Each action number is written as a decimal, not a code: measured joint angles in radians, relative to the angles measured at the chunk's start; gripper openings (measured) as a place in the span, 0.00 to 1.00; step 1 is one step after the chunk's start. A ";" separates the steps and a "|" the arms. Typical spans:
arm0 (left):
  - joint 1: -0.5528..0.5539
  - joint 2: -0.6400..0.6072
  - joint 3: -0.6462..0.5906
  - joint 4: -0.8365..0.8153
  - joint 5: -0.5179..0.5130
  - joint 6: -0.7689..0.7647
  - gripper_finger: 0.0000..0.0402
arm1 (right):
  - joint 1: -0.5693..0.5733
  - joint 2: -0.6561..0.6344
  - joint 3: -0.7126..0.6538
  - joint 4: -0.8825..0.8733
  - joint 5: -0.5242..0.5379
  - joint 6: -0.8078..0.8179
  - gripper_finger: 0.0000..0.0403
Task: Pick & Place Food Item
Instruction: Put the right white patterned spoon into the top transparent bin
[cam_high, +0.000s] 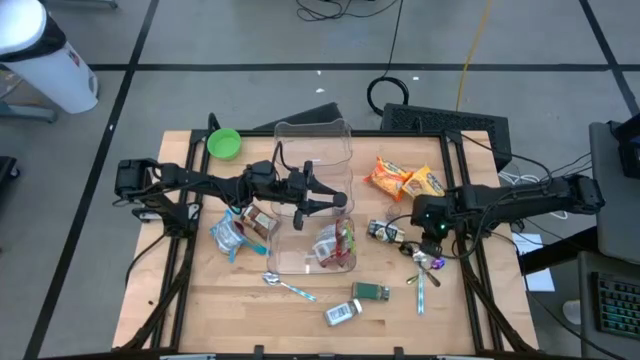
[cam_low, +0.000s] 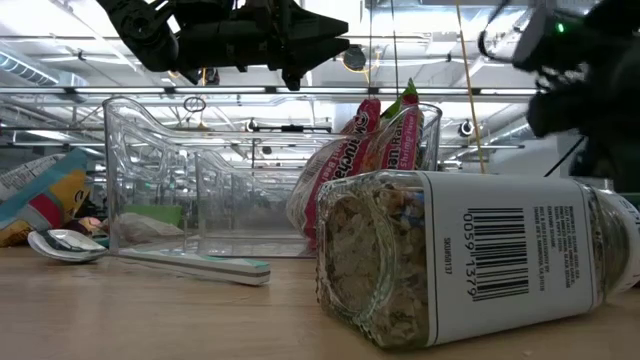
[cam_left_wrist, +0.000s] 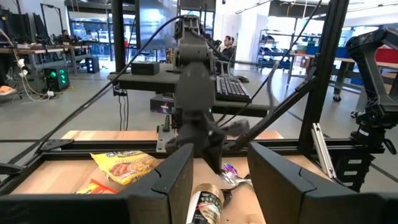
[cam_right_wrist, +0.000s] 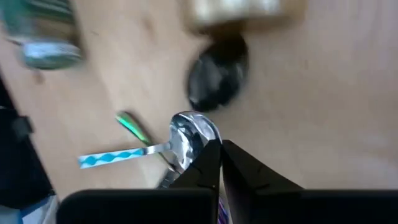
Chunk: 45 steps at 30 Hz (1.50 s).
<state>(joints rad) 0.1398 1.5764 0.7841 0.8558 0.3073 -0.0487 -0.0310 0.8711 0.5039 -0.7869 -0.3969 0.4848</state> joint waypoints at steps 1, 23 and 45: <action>0.000 0.000 0.000 0.000 0.000 0.000 0.40 | 0.000 0.000 0.022 -0.003 0.001 -0.010 0.00; 0.000 0.000 0.062 -0.155 -0.141 -0.114 0.40 | 0.000 0.080 0.535 -0.056 0.258 -0.491 0.00; -0.090 0.001 0.537 -0.950 -0.455 0.202 0.40 | -0.003 0.142 0.718 0.343 0.440 -0.704 0.00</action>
<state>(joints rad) 0.0503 1.5772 1.3212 -0.0943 -0.1479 0.1535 -0.0339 1.0133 1.2221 -0.4441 0.0435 -0.2187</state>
